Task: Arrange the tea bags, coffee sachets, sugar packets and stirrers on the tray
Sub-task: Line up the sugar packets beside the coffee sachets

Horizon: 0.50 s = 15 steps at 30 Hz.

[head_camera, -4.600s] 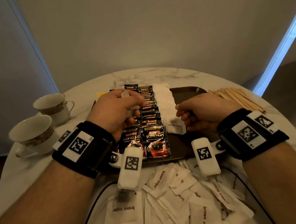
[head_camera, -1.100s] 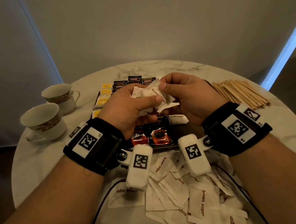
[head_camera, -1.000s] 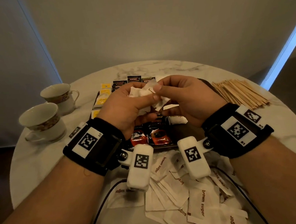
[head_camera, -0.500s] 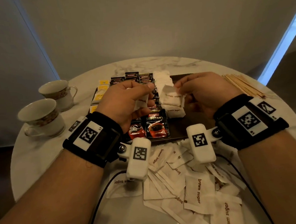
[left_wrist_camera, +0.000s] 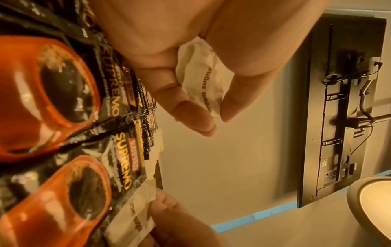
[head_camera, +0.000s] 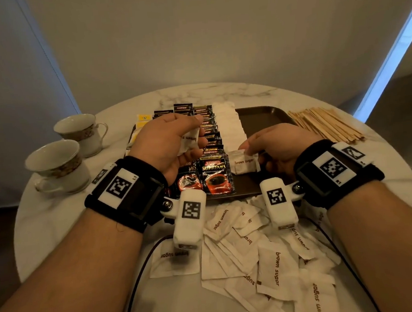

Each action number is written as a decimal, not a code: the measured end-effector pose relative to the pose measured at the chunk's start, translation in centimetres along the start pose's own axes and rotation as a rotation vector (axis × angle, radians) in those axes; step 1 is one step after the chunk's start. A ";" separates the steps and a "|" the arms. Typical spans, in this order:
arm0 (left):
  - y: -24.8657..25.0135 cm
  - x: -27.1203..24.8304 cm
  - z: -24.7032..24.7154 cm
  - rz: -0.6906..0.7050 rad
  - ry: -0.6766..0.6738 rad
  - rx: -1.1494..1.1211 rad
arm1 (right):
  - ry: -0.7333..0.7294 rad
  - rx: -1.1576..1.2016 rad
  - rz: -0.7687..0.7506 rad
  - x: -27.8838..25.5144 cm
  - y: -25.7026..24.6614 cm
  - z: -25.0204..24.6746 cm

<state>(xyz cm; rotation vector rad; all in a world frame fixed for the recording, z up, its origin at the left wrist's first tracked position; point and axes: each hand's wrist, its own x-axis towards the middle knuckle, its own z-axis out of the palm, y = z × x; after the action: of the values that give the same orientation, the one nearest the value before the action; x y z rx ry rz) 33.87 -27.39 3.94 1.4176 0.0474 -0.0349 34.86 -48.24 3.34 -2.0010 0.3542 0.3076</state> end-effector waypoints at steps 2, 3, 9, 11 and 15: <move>0.0 -0.1 0.0 -0.002 0.000 0.001 | 0.005 -0.004 -0.019 -0.1 0.0 0.0; 0.0 -0.1 0.0 -0.002 0.000 0.001 | 0.013 -0.001 -0.035 -0.2 0.0 0.1; 0.0 -0.2 0.1 -0.012 0.017 -0.012 | 0.096 0.108 -0.182 -0.1 -0.2 0.0; 0.1 -0.2 0.1 -0.022 0.021 -0.036 | 0.052 0.210 -0.215 -0.2 -0.4 0.2; 0.3 -0.6 0.4 -0.068 0.012 -0.150 | -0.114 0.317 -0.129 -0.7 -0.6 1.1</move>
<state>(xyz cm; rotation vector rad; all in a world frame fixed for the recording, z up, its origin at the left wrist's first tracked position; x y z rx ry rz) 33.34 -27.77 4.36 1.2658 0.1060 -0.0769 34.34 -46.87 3.62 -1.6784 0.1874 0.2647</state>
